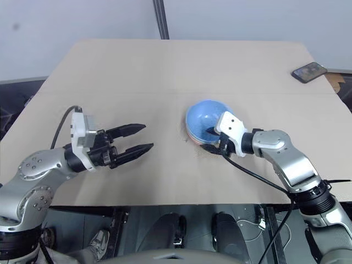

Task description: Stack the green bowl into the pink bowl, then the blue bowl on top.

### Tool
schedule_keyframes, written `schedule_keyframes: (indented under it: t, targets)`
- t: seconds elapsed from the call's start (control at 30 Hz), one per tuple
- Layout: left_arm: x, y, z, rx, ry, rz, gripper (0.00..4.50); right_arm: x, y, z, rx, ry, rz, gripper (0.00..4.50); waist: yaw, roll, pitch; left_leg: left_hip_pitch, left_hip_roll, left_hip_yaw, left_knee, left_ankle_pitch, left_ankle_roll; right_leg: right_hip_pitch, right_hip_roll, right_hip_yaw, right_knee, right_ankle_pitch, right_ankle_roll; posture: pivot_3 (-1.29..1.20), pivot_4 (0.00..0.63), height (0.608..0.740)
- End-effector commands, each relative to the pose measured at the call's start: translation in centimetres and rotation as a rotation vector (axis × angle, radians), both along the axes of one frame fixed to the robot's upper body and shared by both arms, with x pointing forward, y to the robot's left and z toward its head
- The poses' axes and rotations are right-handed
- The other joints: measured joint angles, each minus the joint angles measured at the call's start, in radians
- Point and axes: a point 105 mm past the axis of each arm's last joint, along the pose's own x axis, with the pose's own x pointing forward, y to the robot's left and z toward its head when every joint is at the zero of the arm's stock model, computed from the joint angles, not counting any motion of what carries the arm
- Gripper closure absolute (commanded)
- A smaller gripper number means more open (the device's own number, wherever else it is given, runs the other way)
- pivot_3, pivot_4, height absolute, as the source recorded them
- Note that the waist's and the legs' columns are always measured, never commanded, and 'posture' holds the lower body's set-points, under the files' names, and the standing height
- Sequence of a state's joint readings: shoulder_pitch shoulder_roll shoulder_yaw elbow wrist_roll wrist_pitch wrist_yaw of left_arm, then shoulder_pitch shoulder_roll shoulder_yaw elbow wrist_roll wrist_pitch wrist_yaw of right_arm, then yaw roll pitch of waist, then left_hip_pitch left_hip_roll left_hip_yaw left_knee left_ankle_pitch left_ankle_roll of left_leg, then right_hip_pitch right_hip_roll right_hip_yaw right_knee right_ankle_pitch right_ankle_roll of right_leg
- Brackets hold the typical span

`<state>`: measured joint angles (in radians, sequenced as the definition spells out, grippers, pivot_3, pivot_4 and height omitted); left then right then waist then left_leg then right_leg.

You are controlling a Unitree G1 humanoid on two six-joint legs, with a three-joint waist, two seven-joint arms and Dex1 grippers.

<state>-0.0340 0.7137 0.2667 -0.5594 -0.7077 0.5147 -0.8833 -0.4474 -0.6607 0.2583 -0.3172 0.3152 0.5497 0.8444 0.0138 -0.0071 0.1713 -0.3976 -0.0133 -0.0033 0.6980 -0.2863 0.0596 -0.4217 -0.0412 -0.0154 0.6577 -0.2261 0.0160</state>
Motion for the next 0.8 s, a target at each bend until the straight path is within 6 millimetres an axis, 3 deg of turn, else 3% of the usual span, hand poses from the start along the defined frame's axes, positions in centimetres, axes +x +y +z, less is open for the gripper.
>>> schedule_keyframes:
  t: [0.03, 0.17, 0.27, 0.33, 0.4, 0.43, 0.5, 0.57, 0.6, 0.8]
  targets:
    - [-0.2, 0.2, 1.0, 0.005, -0.082, 0.051, 1.22, -0.6, 0.3, 2.7, 0.063, -0.098, 0.038, 0.74, 0.001, 0.000, 0.000, 0.000, 0.000, 0.000, 0.000, 0.000, 0.000, 0.000, 0.000, 0.000, 0.000, 0.000, 0.000, 0.00, 0.150, 0.740]
    - [0.3, 0.7, 1.0, -0.086, -0.169, 0.173, 1.22, -1.8, -0.4, 5.5, 0.195, -0.152, 0.053, 0.74, 0.001, 0.000, 0.000, -0.001, 0.000, 0.000, -0.001, 0.000, 0.000, 0.000, -0.001, 0.000, -0.001, 0.000, 0.001, 0.00, 0.150, 0.740]
    - [0.0, 0.7, 0.3, -0.113, -0.161, 0.187, 1.22, -2.2, -2.5, 5.8, 0.231, -0.156, 0.003, 0.74, 0.004, 0.000, 0.000, -0.001, 0.000, 0.000, -0.002, -0.001, 0.001, 0.000, -0.001, 0.000, -0.003, 0.002, 0.003, 0.00, 0.150, 0.740]
    - [0.0, 1.2, 0.0, -0.105, -0.193, 0.239, 1.22, -2.9, -3.9, 5.4, 0.231, -0.163, -0.003, 0.74, 0.007, 0.000, 0.000, -0.001, 0.000, 0.000, -0.003, -0.001, 0.001, 0.000, -0.002, 0.000, -0.004, 0.002, 0.002, 0.00, 0.150, 0.740]
    - [-0.2, 2.0, -1.1, -0.105, -0.159, 0.290, 1.22, -2.6, -6.9, 4.5, 0.205, -0.124, -0.083, 0.74, 0.004, 0.000, 0.000, -0.001, -0.001, 0.000, -0.006, -0.001, 0.001, 0.000, -0.002, 0.000, -0.006, 0.000, 0.000, 0.00, 0.150, 0.740]
    - [-0.7, 2.2, -1.6, -0.118, -0.113, 0.269, 1.22, -2.4, -8.6, 3.9, 0.180, -0.102, -0.130, 0.47, 0.003, 0.000, 0.000, 0.000, -0.001, 0.000, -0.007, -0.001, 0.001, 0.000, -0.002, 0.000, -0.007, 0.000, 0.000, 0.00, 0.150, 0.740]
    - [-1.3, 2.6, -1.9, -0.143, -0.082, 0.251, 0.70, -2.7, -10.6, 2.8, 0.146, -0.068, -0.168, 0.00, 0.002, 0.000, 0.000, 0.000, -0.001, 0.000, -0.009, 0.000, 0.001, 0.000, -0.002, 0.000, -0.009, 0.000, 0.000, 0.00, 0.150, 0.740]
    - [-1.9, 3.2, -2.2, -0.129, -0.059, 0.258, 0.02, -2.7, -12.5, 2.0, 0.121, -0.059, -0.225, 0.00, 0.001, 0.000, 0.000, 0.001, 0.000, 0.000, -0.011, 0.000, 0.000, 0.000, -0.002, 0.000, -0.009, 0.000, 0.000, 0.00, 0.150, 0.740]
    - [-2.0, 3.6, -2.3, -0.114, -0.058, 0.282, 0.02, -2.8, -13.4, 1.6, 0.117, -0.032, -0.247, 0.00, 0.000, 0.000, -0.001, 0.001, 0.000, 0.000, -0.012, 0.000, 0.000, 0.000, -0.001, 0.000, -0.010, 0.000, 0.000, 0.00, 0.150, 0.740]
    - [-3.2, 4.4, -3.0, -0.011, -0.056, 0.318, 0.02, -3.0, -15.9, 0.5, 0.085, -0.003, -0.295, 0.00, 0.001, 0.001, -0.001, 0.001, 0.000, 0.001, -0.013, 0.000, 0.000, 0.001, -0.001, 0.000, -0.011, 0.000, 0.000, 0.00, 0.150, 0.740]
